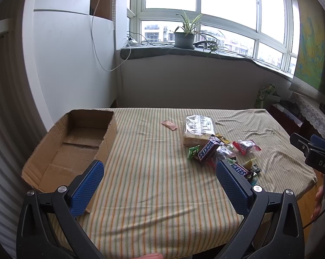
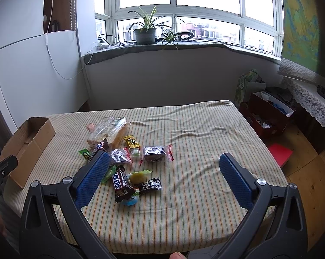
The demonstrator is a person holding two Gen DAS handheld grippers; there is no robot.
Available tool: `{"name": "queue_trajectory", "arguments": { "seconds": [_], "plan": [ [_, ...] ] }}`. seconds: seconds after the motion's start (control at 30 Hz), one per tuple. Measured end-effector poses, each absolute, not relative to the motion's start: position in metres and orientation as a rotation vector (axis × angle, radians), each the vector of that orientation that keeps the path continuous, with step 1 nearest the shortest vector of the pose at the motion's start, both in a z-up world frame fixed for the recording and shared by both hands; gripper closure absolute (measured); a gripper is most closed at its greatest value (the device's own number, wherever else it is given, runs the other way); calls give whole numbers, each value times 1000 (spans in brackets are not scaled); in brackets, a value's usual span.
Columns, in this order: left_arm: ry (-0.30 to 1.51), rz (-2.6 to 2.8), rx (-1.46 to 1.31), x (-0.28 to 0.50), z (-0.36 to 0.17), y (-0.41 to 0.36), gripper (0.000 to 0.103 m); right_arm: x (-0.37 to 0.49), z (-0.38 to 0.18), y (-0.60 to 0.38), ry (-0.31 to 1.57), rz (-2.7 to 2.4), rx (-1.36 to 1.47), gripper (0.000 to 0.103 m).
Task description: Organize snacks
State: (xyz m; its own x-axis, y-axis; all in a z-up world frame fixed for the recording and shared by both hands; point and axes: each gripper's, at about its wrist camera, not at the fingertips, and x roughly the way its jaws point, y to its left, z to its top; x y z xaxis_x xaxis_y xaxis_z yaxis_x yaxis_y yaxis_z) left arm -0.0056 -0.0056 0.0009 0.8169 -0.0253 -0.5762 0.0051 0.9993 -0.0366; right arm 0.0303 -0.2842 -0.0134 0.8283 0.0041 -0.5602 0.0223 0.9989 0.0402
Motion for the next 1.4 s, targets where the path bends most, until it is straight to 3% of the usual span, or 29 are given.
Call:
{"name": "queue_trajectory", "arguments": {
  "seconds": [1.4],
  "plan": [
    [626,-27,-37,-5,2,-9,0,29,-12,-284,595,-8,46,0]
  ]
}}
